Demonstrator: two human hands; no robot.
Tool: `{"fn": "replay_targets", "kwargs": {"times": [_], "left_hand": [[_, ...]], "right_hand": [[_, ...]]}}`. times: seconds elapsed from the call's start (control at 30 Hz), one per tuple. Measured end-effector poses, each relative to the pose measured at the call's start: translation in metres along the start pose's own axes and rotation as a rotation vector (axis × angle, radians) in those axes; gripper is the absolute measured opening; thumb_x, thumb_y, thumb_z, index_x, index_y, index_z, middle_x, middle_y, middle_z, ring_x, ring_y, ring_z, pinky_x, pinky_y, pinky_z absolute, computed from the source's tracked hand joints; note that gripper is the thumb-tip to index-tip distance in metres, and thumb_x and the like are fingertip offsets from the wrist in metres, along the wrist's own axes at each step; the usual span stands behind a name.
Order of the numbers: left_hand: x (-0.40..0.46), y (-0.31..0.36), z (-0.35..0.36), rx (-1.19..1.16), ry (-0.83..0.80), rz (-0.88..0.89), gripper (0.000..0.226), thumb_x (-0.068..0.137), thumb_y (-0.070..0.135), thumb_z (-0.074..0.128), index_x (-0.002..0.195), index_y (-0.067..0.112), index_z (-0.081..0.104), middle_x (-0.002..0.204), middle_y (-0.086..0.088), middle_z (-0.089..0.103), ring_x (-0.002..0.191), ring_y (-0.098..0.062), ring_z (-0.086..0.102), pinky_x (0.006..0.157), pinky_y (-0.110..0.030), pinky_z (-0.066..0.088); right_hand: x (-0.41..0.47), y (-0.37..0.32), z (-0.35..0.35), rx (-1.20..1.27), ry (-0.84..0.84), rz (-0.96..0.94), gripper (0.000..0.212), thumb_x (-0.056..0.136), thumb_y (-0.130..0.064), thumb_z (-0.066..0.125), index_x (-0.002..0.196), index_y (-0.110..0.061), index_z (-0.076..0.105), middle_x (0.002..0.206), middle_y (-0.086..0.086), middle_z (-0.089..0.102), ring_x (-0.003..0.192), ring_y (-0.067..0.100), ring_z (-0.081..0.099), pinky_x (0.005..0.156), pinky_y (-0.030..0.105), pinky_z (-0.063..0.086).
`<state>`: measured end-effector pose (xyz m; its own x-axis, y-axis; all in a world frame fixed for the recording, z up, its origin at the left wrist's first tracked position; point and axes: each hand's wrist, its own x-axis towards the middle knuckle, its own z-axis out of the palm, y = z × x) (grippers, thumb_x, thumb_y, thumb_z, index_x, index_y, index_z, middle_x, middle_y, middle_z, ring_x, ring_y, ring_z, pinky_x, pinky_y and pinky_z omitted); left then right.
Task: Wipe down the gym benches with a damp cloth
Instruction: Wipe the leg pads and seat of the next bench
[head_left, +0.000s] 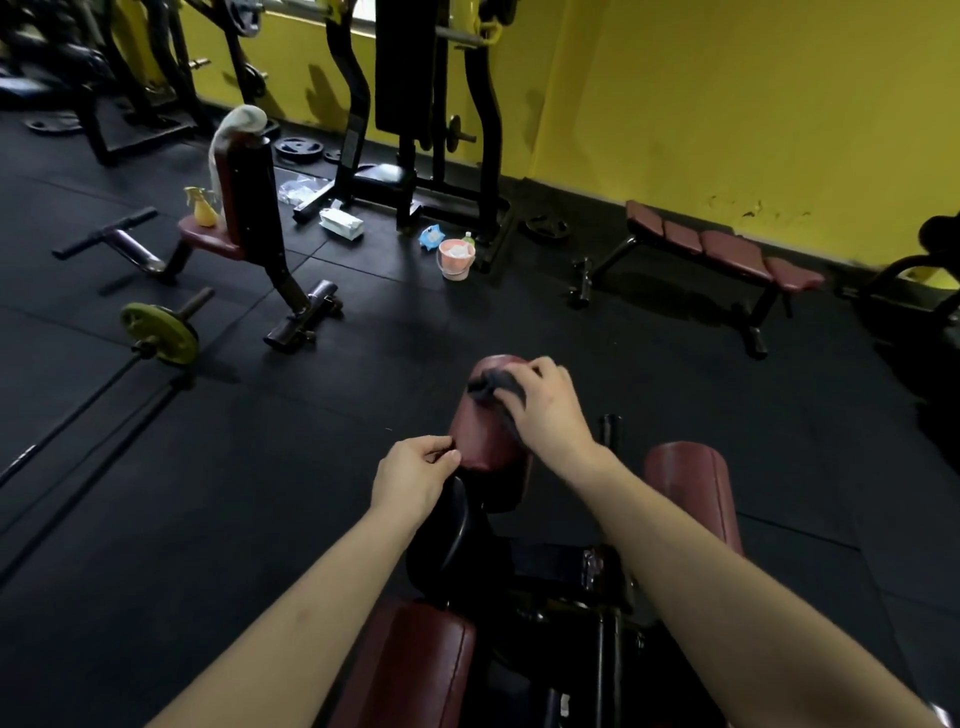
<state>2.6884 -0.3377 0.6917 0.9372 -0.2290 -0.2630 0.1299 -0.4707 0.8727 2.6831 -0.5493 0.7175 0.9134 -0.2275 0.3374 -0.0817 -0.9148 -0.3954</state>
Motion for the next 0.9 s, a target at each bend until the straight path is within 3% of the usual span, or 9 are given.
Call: {"fn": "replay_targets", "kwargs": {"times": [0.1, 0.23, 0.37, 0.5, 0.6, 0.7, 0.8, 0.9], "left_hand": [[0.001, -0.001, 0.001, -0.01, -0.003, -0.013, 0.031, 0.091, 0.034, 0.074, 0.123, 0.031, 0.074, 0.112, 0.007, 0.076, 0.109, -0.007, 0.068, 0.102, -0.029, 0.052], [0.0, -0.006, 0.002, -0.022, -0.034, -0.027, 0.028, 0.094, 0.037, 0.069, 0.122, 0.038, 0.073, 0.11, 0.015, 0.076, 0.103, -0.003, 0.069, 0.091, -0.025, 0.054], [0.006, -0.008, 0.0, -0.048, -0.083, -0.066, 0.026, 0.087, 0.046, 0.07, 0.112, 0.047, 0.074, 0.095, 0.021, 0.077, 0.094, -0.003, 0.072, 0.089, -0.035, 0.06], [0.012, -0.008, -0.003, -0.088, -0.133, -0.084, 0.039, 0.078, 0.048, 0.072, 0.116, 0.043, 0.074, 0.105, 0.018, 0.076, 0.105, -0.007, 0.07, 0.099, -0.038, 0.056], [0.014, -0.01, -0.005, -0.091, -0.111, -0.117, 0.04, 0.086, 0.037, 0.075, 0.126, 0.032, 0.071, 0.12, 0.01, 0.073, 0.116, -0.009, 0.065, 0.109, -0.038, 0.049], [0.013, -0.01, -0.007, -0.086, -0.107, -0.119, 0.036, 0.091, 0.035, 0.071, 0.127, 0.032, 0.071, 0.12, 0.012, 0.073, 0.115, -0.009, 0.065, 0.109, -0.036, 0.049], [0.006, -0.002, -0.004, -0.075, -0.092, -0.059, 0.038, 0.086, 0.053, 0.066, 0.122, 0.041, 0.072, 0.109, 0.02, 0.075, 0.106, -0.005, 0.069, 0.1, -0.036, 0.055], [0.001, 0.005, 0.003, 0.039, -0.104, -0.012, 0.048, 0.078, 0.067, 0.064, 0.122, 0.05, 0.067, 0.102, 0.022, 0.075, 0.1, -0.005, 0.07, 0.091, -0.036, 0.058]], "right_hand": [[0.037, -0.004, 0.003, 0.018, -0.004, 0.129, 0.033, 0.101, -0.034, 0.066, 0.129, -0.017, 0.068, 0.118, 0.013, 0.06, 0.112, 0.038, 0.054, 0.098, 0.044, 0.046], [-0.006, -0.026, -0.004, 0.052, -0.048, -0.018, 0.029, 0.096, -0.027, 0.072, 0.124, -0.017, 0.071, 0.114, 0.011, 0.065, 0.106, 0.034, 0.058, 0.094, 0.036, 0.041], [-0.07, -0.029, -0.011, 0.162, -0.085, -0.084, 0.029, 0.095, -0.029, 0.074, 0.123, -0.022, 0.07, 0.109, -0.002, 0.06, 0.099, 0.02, 0.054, 0.09, 0.025, 0.038], [-0.017, -0.009, 0.002, 0.043, -0.018, -0.033, 0.029, 0.096, -0.026, 0.073, 0.123, -0.016, 0.072, 0.11, 0.009, 0.061, 0.101, 0.032, 0.056, 0.092, 0.031, 0.04], [0.033, 0.006, 0.004, 0.051, 0.053, 0.159, 0.03, 0.1, -0.029, 0.068, 0.128, -0.017, 0.069, 0.118, 0.012, 0.059, 0.112, 0.035, 0.056, 0.099, 0.038, 0.044], [0.029, -0.003, 0.004, 0.074, 0.019, 0.182, 0.032, 0.099, -0.03, 0.069, 0.129, -0.019, 0.068, 0.119, 0.011, 0.06, 0.114, 0.033, 0.055, 0.099, 0.036, 0.043], [-0.023, -0.019, -0.002, 0.103, -0.036, 0.062, 0.033, 0.096, -0.03, 0.073, 0.127, -0.02, 0.069, 0.116, 0.004, 0.062, 0.11, 0.028, 0.058, 0.099, 0.036, 0.045], [-0.063, -0.02, -0.009, 0.156, -0.068, 0.002, 0.029, 0.096, -0.031, 0.072, 0.125, -0.026, 0.068, 0.111, -0.009, 0.057, 0.106, 0.017, 0.055, 0.094, 0.026, 0.041]]}}
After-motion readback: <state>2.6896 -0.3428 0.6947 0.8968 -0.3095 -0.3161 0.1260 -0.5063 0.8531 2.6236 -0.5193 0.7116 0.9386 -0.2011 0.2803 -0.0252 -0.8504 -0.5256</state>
